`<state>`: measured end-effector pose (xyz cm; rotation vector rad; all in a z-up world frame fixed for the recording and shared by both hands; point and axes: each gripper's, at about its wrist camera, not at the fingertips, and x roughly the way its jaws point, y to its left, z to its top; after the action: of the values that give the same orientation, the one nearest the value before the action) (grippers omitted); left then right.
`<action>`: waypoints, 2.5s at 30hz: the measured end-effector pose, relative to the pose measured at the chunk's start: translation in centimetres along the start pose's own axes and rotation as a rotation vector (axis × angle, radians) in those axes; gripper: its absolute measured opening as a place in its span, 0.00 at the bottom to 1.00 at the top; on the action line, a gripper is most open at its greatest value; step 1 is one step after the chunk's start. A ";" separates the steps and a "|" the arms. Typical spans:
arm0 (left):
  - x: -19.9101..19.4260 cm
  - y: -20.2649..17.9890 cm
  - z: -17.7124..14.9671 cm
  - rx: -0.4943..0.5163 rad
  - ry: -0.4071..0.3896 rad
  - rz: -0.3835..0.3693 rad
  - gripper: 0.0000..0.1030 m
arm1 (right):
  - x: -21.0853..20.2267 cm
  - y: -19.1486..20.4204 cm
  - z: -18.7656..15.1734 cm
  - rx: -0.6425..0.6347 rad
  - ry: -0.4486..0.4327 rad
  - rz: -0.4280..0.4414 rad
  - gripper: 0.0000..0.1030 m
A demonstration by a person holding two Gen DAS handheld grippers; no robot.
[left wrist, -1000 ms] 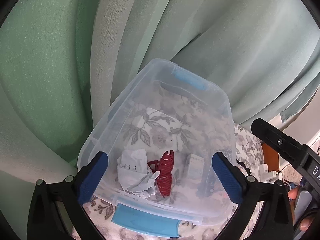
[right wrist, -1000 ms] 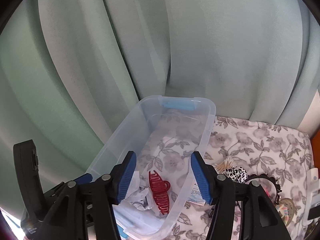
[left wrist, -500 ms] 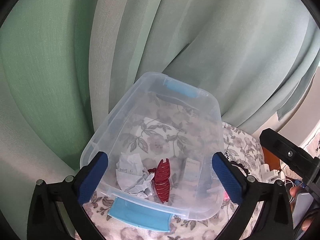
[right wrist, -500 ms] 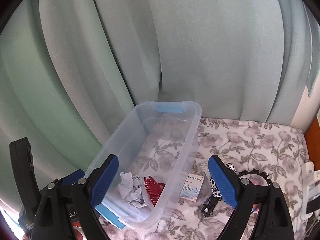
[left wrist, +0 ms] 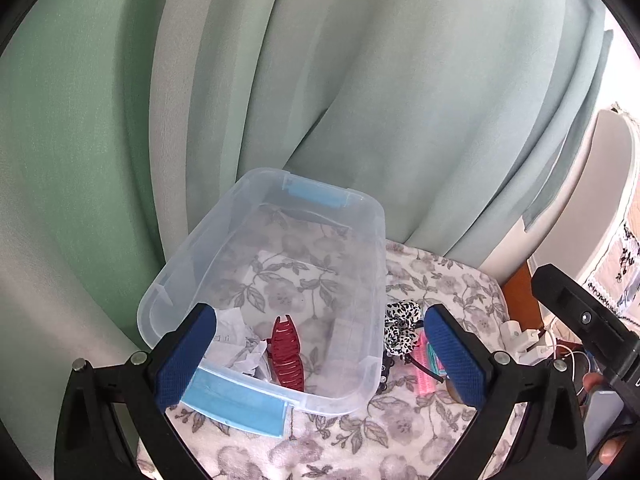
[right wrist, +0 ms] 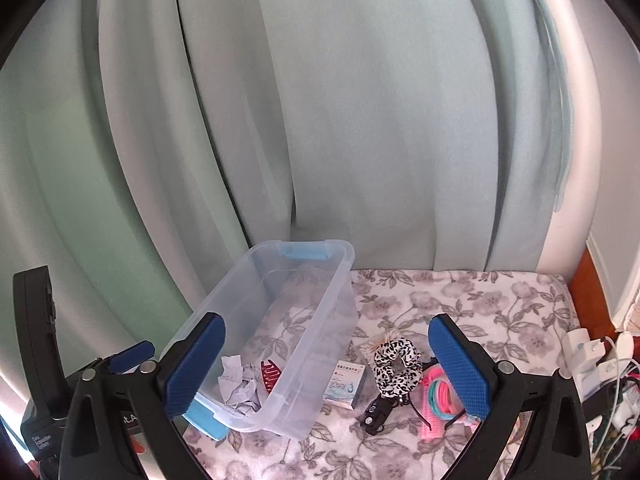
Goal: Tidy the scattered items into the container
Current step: 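Withdraw both grippers from the box back toward the remaining items, then grasp the pastel rope ring with the right gripper while the left grasps the leopard scrunchie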
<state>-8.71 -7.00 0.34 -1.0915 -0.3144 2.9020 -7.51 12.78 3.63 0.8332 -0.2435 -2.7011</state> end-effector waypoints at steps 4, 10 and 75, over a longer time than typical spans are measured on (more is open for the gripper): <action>-0.5 -2.1 -0.7 0.046 -0.001 0.015 1.00 | -1.6 -1.8 -0.9 0.049 -0.022 -0.009 1.00; -0.2 -4.7 -2.0 0.053 0.027 -0.083 1.00 | -3.5 -4.3 -2.5 0.095 -0.032 -0.023 1.00; 18.2 -12.7 -7.5 0.204 0.275 -0.061 0.90 | 2.6 -21.3 -14.6 0.390 0.211 -0.218 0.78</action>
<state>-18.10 8.50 -14.53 -1.3915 -0.0411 2.6139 -6.26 30.85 -14.92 1.3153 -0.6813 -2.7746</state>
